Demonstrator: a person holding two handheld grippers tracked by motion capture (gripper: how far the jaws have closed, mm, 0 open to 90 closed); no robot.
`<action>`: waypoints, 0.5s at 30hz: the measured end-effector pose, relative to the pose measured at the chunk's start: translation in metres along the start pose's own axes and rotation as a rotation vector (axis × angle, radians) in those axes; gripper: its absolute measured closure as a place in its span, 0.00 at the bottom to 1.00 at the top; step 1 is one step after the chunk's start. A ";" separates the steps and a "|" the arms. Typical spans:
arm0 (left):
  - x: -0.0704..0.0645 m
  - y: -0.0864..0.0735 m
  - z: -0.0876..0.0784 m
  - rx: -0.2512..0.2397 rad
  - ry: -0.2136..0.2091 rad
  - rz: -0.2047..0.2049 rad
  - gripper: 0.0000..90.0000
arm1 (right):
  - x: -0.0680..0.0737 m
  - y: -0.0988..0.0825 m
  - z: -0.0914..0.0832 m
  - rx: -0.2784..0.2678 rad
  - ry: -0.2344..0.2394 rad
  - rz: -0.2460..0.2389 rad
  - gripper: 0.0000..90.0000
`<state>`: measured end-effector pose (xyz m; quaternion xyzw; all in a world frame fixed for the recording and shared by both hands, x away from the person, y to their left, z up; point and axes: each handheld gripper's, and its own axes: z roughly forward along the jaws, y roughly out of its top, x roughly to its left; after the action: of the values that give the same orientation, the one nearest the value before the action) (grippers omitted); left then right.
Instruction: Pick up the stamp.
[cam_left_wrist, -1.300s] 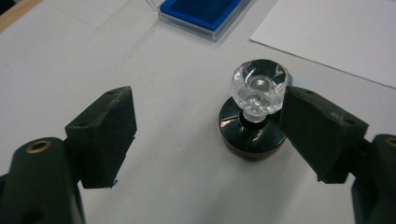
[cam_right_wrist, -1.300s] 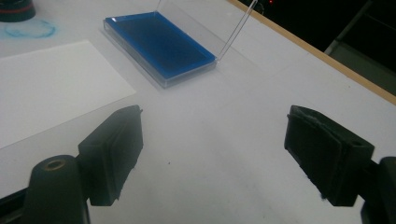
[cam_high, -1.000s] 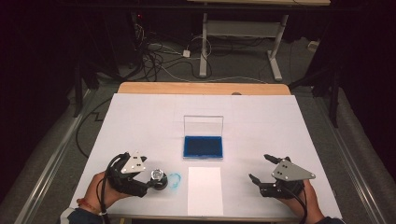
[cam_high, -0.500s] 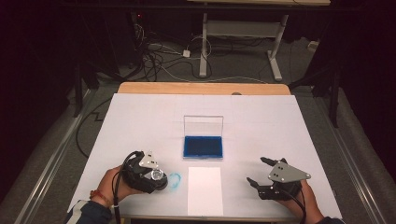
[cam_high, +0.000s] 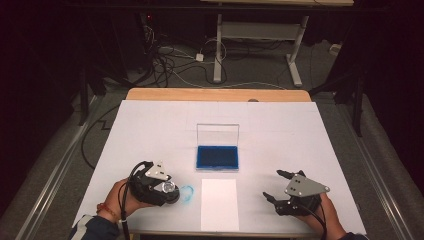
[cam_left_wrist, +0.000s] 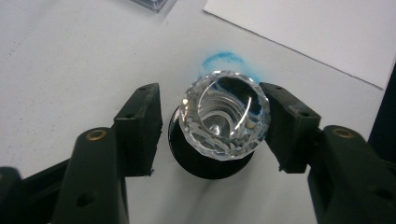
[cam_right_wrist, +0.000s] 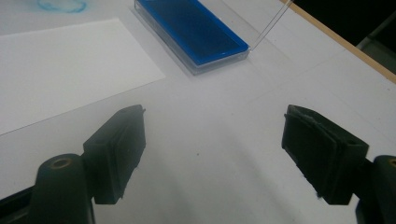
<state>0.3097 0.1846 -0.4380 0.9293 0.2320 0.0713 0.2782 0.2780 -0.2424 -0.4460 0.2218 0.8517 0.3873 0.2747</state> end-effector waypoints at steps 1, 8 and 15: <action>0.000 0.000 0.000 0.002 -0.001 0.003 0.46 | 0.000 0.000 0.000 0.000 0.000 0.000 0.24; 0.000 0.000 0.001 0.010 -0.007 0.010 0.52 | 0.000 0.000 0.000 0.001 0.004 0.000 0.24; 0.000 0.001 0.001 0.008 -0.006 0.015 0.52 | 0.000 0.000 0.001 0.002 0.007 0.002 0.24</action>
<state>0.3107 0.1829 -0.4385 0.9324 0.2245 0.0698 0.2745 0.2782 -0.2419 -0.4465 0.2215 0.8529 0.3874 0.2711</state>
